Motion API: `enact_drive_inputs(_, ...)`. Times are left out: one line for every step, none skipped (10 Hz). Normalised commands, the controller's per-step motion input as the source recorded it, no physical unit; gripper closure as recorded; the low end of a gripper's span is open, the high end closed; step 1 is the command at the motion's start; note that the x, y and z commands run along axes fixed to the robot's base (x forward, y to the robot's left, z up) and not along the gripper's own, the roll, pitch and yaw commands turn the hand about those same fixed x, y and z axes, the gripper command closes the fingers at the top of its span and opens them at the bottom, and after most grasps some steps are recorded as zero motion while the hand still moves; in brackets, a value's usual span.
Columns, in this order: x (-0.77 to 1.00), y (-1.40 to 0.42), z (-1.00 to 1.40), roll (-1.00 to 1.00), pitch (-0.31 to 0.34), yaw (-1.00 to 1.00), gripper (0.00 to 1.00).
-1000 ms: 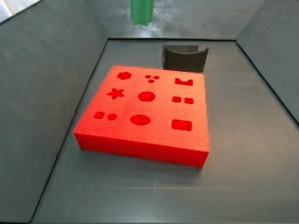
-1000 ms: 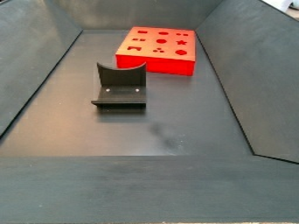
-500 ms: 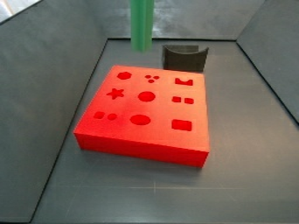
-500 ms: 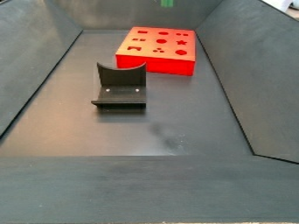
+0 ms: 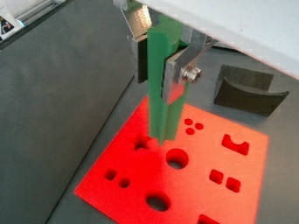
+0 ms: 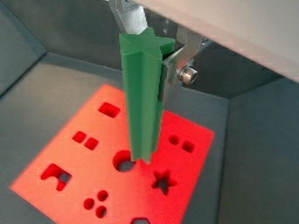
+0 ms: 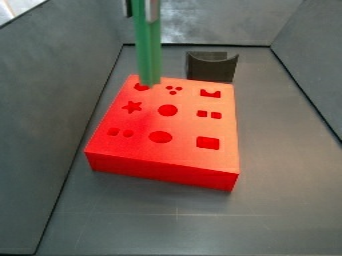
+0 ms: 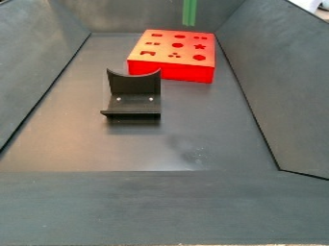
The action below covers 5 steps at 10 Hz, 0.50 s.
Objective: Pick up the star object. Move up. Place the star object on the fixture. Regrasp the star object. Move to above the board. Insert the star object.
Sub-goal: Insert the star object.
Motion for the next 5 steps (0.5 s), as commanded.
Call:
enact_drive_inputs(-0.29,0.18,-0.45,-0.18,-0.08,-0.56,1.0)
enact_drive_inputs(-0.28,0.14,-0.45,-0.15,-0.06,-0.62,1.0)
enact_drive_inputs(-0.09,0.07,-0.27,-0.15,-0.127,-0.46,1.0)
enact_drive_inputs(0.0,0.0,-0.01,0.0,0.0,-0.01,1.0)
enact_drive_inputs(-0.31,0.02,-0.22,0.0,0.0,-0.36,1.0)
